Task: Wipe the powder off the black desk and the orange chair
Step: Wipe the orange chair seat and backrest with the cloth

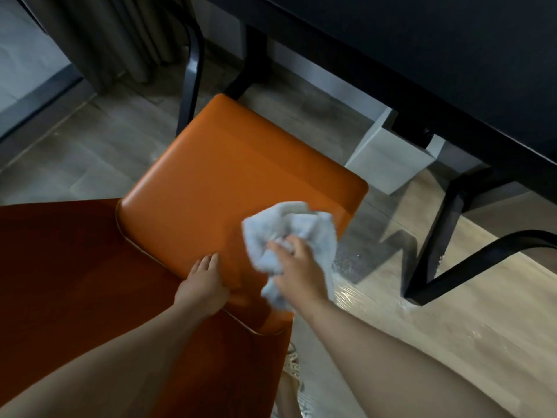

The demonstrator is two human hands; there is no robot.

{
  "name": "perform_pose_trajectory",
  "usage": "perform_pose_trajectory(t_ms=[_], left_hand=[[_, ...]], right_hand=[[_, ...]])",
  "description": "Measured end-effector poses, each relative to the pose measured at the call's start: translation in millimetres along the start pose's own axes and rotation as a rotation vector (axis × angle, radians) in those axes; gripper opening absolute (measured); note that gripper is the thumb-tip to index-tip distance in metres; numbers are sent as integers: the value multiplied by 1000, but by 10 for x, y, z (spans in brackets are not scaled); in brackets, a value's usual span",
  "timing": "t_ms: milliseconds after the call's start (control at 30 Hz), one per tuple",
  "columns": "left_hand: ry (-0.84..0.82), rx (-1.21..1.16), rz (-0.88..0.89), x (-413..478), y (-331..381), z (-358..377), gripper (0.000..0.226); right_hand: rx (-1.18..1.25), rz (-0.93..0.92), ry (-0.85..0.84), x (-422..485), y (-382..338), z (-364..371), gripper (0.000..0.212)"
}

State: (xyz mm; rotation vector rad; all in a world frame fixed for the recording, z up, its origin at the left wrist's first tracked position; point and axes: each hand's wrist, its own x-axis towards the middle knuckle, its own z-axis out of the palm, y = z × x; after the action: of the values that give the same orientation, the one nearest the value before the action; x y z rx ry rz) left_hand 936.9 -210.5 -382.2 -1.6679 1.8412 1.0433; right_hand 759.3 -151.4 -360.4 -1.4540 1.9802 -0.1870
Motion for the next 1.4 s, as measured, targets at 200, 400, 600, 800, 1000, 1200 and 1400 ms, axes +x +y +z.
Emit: perform_pose_trajectory(t_ms=[200,400,600,800,1000,1200,1400], left_hand=[[-3,-20,-19,-13,-27,58,85],[-40,-3,-67,-103,21,46,82],[13,-47,-8,-251,136,-227,83],[113,-142,253,-327,143,-869,98],[-45,-83,419,-572,-156,-1639,55],[5,-255,429,-905,-308,-2112,13],[-21,-344,478,-1160,-259,-2309,19]], right_hand=[[-151,103,-174,-77,284,159,49],[-72,528,116,-34,577,-259,52],[176,249,162,31,-29,-339,49],[469,174,-23,-121,-845,-487,47],[736,143,63,-248,-1576,-692,40],[930,337,361,-408,-1992,-748,39],[1240,460,563,-678,-2134,-945,38]])
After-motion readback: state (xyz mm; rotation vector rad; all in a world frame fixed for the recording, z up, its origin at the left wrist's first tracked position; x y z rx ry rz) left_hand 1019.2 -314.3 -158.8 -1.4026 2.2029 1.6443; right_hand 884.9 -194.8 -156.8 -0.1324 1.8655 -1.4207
